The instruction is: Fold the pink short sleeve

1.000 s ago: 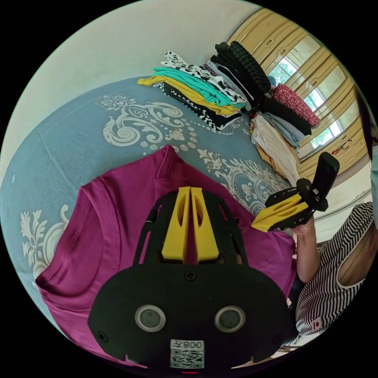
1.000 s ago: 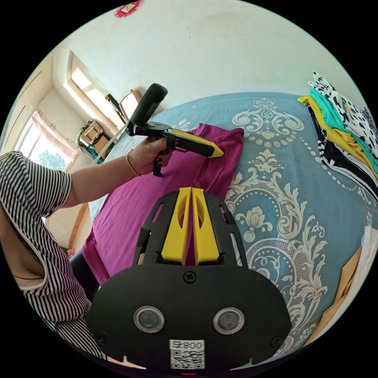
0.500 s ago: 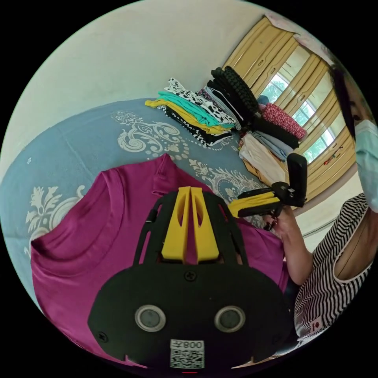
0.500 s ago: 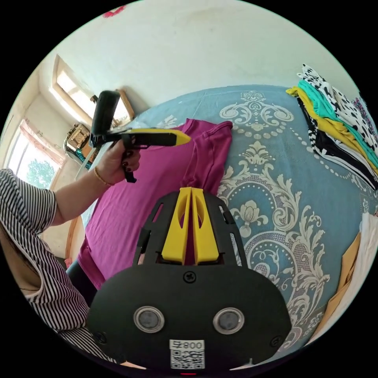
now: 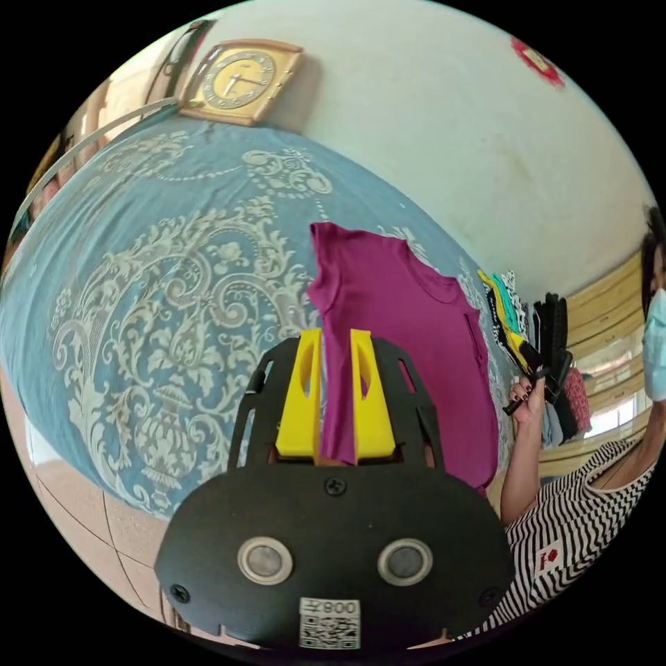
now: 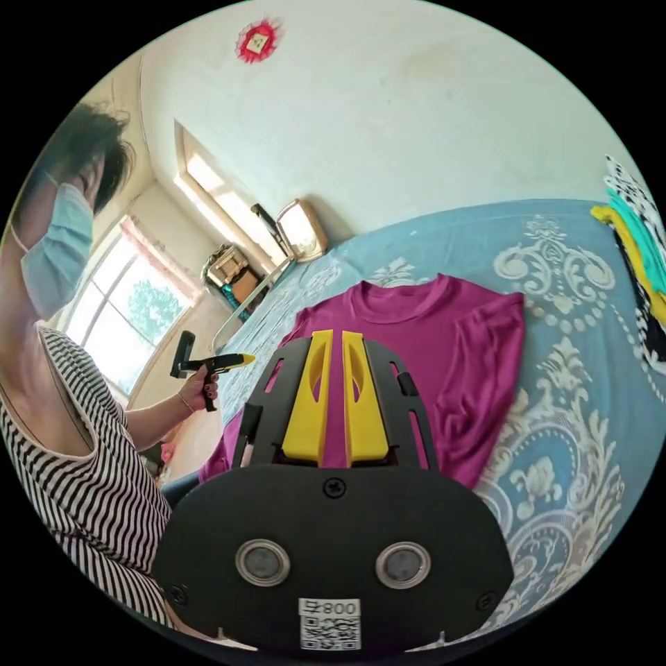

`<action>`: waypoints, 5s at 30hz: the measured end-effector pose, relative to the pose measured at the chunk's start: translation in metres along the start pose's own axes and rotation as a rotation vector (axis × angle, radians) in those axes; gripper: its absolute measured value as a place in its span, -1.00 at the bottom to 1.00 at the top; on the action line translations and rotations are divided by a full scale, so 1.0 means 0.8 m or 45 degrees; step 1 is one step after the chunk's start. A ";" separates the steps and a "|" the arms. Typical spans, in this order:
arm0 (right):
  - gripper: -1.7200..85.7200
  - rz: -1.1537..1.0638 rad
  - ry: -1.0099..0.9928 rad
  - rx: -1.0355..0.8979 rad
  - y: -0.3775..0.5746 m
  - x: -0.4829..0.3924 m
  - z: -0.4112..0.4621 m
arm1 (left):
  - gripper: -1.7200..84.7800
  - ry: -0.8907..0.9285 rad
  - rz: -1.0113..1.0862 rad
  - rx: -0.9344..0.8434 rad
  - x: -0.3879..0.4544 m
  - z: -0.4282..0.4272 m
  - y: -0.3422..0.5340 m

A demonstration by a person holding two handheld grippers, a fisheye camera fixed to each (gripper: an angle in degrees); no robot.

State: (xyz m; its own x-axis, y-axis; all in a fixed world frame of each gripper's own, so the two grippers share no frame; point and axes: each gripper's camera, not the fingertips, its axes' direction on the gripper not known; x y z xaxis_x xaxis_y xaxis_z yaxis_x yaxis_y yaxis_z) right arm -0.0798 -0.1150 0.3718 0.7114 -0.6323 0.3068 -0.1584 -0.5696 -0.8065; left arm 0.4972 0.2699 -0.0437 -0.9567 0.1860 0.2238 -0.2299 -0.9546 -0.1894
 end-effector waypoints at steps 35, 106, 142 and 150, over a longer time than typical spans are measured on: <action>-0.94 -0.805 0.076 -0.994 -0.339 -0.305 0.660 | -0.94 0.065 0.203 0.187 -0.041 -0.048 0.062; -0.83 -0.348 0.015 -0.746 -0.425 -0.059 0.563 | -0.95 -0.121 0.694 -0.155 0.113 0.043 0.006; -0.96 -0.530 0.120 -0.816 -0.290 -0.118 0.510 | -0.95 -0.122 0.680 -0.143 0.115 0.039 -0.005; -0.96 -0.480 0.078 -0.764 -0.276 -0.106 0.488 | -0.95 -0.101 0.647 -0.107 0.117 0.036 0.004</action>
State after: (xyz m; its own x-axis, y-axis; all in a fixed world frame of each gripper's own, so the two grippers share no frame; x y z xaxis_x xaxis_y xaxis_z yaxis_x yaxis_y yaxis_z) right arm 0.1623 0.2693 0.3268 0.7548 -0.3537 0.5524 -0.2715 -0.9351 -0.2277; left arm 0.4123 0.2773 0.0040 -0.9355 -0.3174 0.1551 0.2434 -0.8973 -0.3682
